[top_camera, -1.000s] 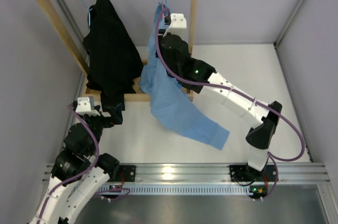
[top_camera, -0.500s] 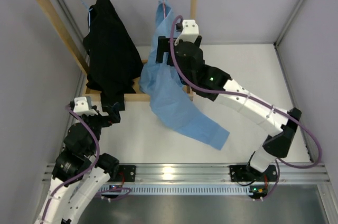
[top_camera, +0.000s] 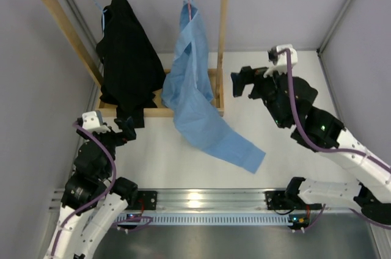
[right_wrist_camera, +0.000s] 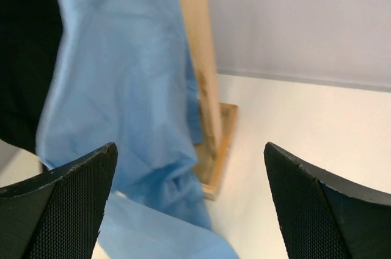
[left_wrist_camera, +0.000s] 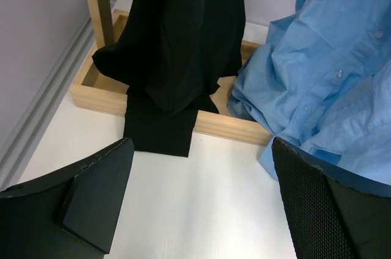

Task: Place the shirt on the hanger

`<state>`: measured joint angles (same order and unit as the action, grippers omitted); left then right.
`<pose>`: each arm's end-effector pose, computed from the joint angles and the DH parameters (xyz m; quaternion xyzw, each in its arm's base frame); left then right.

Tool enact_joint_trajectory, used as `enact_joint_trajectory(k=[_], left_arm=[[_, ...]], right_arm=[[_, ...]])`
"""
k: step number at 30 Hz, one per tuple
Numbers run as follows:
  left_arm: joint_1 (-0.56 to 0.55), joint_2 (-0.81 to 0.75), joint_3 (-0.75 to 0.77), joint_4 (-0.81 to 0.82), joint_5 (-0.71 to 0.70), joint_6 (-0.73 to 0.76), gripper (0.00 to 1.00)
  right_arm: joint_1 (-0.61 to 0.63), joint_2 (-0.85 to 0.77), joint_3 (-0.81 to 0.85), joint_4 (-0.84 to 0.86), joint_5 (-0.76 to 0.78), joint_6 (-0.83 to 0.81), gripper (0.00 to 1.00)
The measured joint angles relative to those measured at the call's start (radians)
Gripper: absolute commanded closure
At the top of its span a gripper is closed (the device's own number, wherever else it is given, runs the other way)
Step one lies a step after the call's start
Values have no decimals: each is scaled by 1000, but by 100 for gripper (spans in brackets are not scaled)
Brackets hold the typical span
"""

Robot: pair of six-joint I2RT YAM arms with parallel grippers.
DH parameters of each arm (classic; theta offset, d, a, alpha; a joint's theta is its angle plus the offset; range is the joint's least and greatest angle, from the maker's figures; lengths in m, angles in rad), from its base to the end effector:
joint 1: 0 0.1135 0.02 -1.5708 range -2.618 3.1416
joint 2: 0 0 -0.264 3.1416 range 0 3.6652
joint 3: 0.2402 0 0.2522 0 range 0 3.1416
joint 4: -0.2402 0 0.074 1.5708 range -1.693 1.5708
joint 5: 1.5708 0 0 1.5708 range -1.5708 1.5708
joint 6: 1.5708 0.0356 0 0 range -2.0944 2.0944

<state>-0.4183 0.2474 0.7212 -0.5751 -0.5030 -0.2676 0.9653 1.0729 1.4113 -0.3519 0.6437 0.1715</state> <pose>0.0611 -0.0084 0.3327 -0.1123 0.7292 -0.0444 0.6736 0.1357 0.1585 0.4820 -0.0562 0.7087 0.1689 0.6827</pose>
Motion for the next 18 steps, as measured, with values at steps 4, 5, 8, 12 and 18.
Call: enact_joint_trajectory(k=[4,5,8,12,18], left_arm=[[2,40,0,-1,-15,13,2],[4,53,0,0,-14,16,2],[27,101,0,0,10,28,2],[48,143,0,-2,50,35,2],[49,147,0,-4,74,39,2]], right_arm=[[0,-211,-237,-47,80,-26,1],[0,-264,-293,-70,113,-32,1],[0,-414,-418,-126,199,-37,1],[0,-595,-514,-185,270,-39,1],[0,-745,-602,-218,329,-28,1]])
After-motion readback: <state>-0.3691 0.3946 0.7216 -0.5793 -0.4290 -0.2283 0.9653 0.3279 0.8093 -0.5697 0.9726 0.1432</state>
